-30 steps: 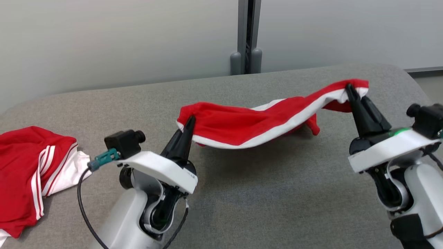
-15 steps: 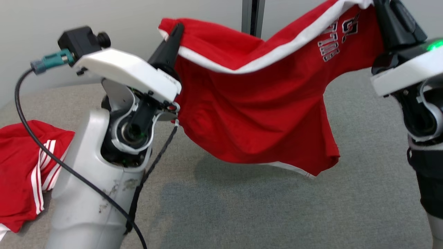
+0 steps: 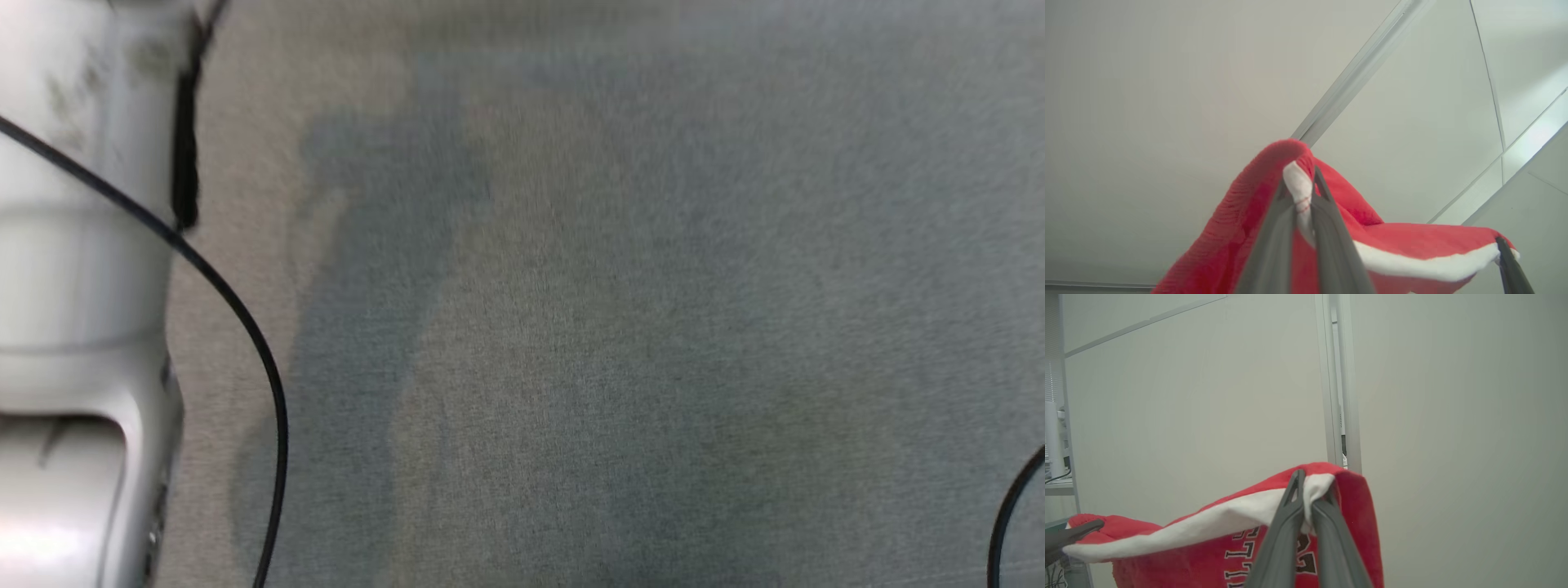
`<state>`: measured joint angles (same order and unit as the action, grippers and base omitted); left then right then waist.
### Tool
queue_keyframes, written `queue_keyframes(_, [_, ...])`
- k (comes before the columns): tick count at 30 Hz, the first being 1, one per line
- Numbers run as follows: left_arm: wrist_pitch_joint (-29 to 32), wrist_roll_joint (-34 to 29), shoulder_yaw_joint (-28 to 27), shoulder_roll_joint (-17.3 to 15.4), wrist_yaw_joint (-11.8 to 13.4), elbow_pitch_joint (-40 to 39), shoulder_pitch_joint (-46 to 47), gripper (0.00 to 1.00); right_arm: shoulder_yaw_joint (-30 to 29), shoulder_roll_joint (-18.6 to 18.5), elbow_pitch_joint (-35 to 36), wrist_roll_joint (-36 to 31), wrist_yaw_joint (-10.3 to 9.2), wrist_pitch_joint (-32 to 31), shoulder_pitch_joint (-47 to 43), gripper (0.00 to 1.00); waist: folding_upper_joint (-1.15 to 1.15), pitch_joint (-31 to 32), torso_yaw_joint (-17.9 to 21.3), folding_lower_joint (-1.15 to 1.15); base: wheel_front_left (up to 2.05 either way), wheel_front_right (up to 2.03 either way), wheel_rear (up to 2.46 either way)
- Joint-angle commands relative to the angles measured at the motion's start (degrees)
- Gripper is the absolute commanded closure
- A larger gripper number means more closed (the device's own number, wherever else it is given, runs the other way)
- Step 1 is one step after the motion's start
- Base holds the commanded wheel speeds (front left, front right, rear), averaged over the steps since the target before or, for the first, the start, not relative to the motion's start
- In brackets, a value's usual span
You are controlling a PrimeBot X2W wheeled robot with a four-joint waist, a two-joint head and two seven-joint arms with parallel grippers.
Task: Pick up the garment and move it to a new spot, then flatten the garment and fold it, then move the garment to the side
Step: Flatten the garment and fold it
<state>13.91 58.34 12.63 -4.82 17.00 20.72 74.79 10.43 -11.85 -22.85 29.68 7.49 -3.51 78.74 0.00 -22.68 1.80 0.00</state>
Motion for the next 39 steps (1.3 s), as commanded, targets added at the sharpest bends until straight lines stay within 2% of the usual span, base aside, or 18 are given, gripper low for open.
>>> queue_keyframes(1, [-1.8,-0.6,-0.5,0.0,-1.2,2.1,2.8,1.00,0.3,0.6,-2.2,-0.6,0.00,2.3,2.4,1.00,0.00,-9.0,0.8,0.00,0.00,0.00,0.00])
queue_keyframes(3, [-5.2,-1.2,-1.0,0.2,-3.5,6.0,7.2,1.00,0.7,1.3,-6.3,-1.0,0.00,6.4,6.5,1.00,0.00,-11.3,0.9,0.00,0.00,0.00,0.00])
queue_keyframes(4, [-8.6,-0.9,-1.9,0.5,-5.8,10.1,10.4,1.00,1.0,2.0,-10.3,-1.1,0.00,10.4,9.2,1.00,0.00,-12.9,0.9,0.00,0.00,0.00,0.00])
queue_keyframes(7, [-12.7,-1.2,-2.2,0.9,-8.3,16.5,12.9,1.00,2.5,3.0,-15.9,-0.1,0.00,14.5,11.0,1.00,0.00,-15.1,0.7,0.00,0.00,0.00,0.00])
queue_keyframes(14, [-18.6,-1.1,-1.3,1.2,-14.4,30.5,10.9,1.00,8.5,5.1,-25.4,3.9,0.00,17.8,6.6,1.00,0.00,-17.8,0.7,0.00,0.00,0.00,0.00])
queue_keyframes(19, [-19.7,-2.4,1.0,1.3,-17.8,38.2,8.0,1.00,13.1,4.9,-29.2,8.0,0.00,18.3,2.3,1.00,0.00,-17.4,0.2,0.00,0.00,0.00,0.00])
queue_keyframes(27, [-18.7,-4.5,5.5,1.6,-20.7,45.5,3.1,1.00,19.7,2.7,-31.7,13.5,0.00,17.8,-3.0,1.00,0.00,-14.3,-1.3,0.00,0.00,0.00,0.00])
queue_keyframes(30, [-18.0,-6.1,8.3,1.7,-21.1,48.3,0.2,1.00,24.1,1.3,-32.8,15.4,0.00,16.9,-5.4,1.00,0.00,-12.3,-1.9,0.00,0.00,0.00,0.00])
queue_keyframes(39, [-17.4,-7.2,12.1,1.7,-21.8,50.5,-4.6,1.00,31.3,-0.9,-33.8,19.6,-0.01,14.7,-9.4,1.00,0.00,-8.8,-2.4,0.00,0.00,0.00,0.00])
